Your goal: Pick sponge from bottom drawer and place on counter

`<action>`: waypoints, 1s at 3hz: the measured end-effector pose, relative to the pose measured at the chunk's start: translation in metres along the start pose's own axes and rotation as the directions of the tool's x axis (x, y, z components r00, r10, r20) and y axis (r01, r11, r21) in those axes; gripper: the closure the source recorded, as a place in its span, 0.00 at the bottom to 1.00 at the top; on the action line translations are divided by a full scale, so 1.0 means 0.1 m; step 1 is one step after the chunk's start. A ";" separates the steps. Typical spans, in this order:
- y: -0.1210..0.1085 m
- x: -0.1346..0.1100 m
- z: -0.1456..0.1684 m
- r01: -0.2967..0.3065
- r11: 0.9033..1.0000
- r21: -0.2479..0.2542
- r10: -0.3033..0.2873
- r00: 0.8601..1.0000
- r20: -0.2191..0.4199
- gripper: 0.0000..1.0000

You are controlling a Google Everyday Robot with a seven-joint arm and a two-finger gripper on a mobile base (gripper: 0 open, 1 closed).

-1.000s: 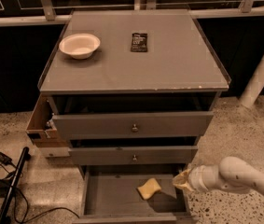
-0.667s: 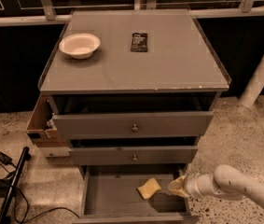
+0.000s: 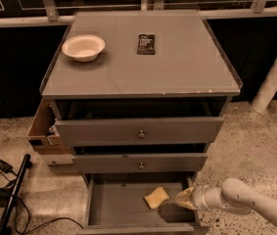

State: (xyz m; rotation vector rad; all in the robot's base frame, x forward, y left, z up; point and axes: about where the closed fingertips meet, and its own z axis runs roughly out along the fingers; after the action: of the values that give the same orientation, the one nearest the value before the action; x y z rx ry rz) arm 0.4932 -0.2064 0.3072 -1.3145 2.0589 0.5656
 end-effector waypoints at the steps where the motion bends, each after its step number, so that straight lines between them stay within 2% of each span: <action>1: -0.03 0.15 0.30 0.030 0.999 0.011 -0.031 0.999 0.014 1.00; 2: -0.05 0.25 0.57 0.063 0.998 0.017 -0.064 0.997 0.034 0.81; 3: -0.08 0.29 0.80 0.093 0.996 0.012 -0.093 0.995 0.042 0.58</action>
Offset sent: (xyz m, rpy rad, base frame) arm 0.0219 0.0275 -0.0886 0.0143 -0.1106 0.0501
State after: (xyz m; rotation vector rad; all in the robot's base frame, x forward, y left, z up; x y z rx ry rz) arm 0.5134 -0.1761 0.2296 -1.3734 1.9525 0.5367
